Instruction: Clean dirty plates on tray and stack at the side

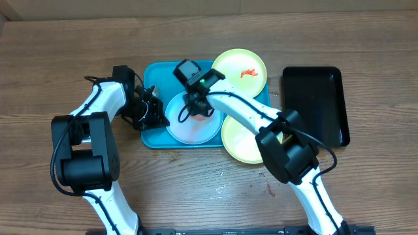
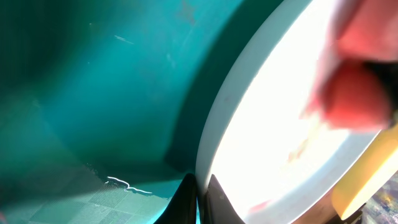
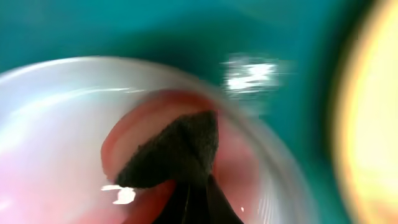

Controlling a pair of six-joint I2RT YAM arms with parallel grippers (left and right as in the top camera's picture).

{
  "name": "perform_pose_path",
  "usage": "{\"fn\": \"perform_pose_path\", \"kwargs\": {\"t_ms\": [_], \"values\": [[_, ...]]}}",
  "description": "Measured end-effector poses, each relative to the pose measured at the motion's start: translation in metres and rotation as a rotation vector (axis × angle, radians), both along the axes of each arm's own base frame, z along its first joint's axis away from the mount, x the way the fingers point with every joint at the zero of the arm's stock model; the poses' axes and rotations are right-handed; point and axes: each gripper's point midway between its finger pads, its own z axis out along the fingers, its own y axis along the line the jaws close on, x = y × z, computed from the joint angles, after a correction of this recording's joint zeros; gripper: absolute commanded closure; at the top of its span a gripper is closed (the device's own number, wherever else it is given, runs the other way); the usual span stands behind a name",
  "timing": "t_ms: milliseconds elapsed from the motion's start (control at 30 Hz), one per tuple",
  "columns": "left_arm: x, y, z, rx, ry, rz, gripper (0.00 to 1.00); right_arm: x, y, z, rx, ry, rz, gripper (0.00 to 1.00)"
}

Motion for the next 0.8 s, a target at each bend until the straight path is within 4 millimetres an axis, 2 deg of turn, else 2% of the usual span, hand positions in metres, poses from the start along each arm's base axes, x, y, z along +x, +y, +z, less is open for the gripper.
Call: {"fn": "perform_pose_path", "kwargs": {"t_ms": [133,267,533,800], "values": [[0.001,0.002,0.0,0.001,-0.001,0.006,0.96,0.006,-0.019,0.0,-0.069,-0.017,-0.02,0.96],[0.003,0.011,0.001,-0.007,-0.005,0.036,0.96,0.001,-0.021,0.0,-0.083,0.004,-0.01,0.96],[0.006,0.039,0.002,-0.026,-0.004,0.124,0.96,-0.025,-0.004,-0.001,0.003,0.128,0.033,0.96],[0.008,0.048,0.002,-0.014,-0.014,0.141,0.96,-0.047,0.012,-0.003,0.088,0.228,0.066,0.96]]}}
